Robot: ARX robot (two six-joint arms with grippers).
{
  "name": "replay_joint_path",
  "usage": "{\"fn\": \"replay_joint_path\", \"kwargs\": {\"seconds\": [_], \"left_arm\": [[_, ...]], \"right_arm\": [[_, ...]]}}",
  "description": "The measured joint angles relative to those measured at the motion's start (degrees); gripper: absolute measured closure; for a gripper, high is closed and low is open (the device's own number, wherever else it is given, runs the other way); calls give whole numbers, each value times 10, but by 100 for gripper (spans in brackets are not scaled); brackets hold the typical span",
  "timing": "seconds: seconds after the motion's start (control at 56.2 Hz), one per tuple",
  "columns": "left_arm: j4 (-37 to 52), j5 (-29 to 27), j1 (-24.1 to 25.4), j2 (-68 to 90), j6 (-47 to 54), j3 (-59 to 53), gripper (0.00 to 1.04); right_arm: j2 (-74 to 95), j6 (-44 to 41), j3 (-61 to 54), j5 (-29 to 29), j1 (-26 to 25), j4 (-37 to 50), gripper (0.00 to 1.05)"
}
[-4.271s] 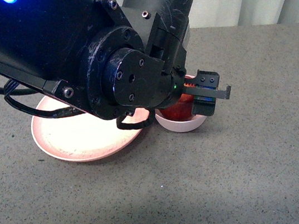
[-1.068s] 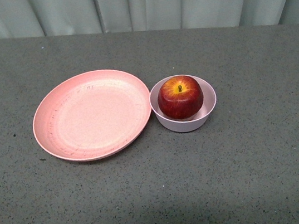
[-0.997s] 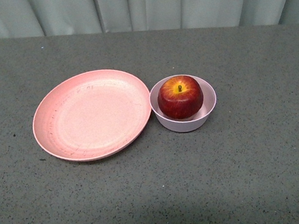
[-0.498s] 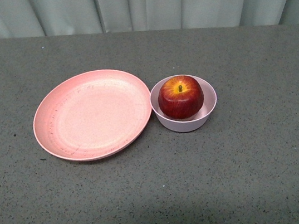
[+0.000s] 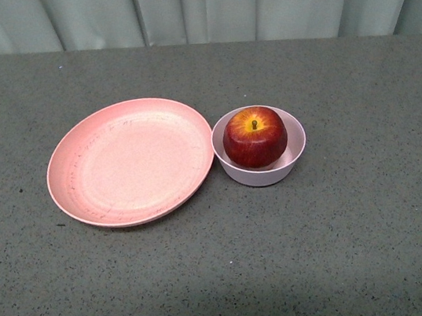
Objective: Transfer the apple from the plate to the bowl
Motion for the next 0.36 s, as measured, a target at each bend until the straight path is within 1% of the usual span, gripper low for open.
{"fn": "replay_joint_path", "kwargs": {"seconds": [0.356], "left_arm": [[0, 0, 0, 0, 0, 0, 7]], "right_arm": [[0, 0, 0, 0, 0, 0, 9]]}}
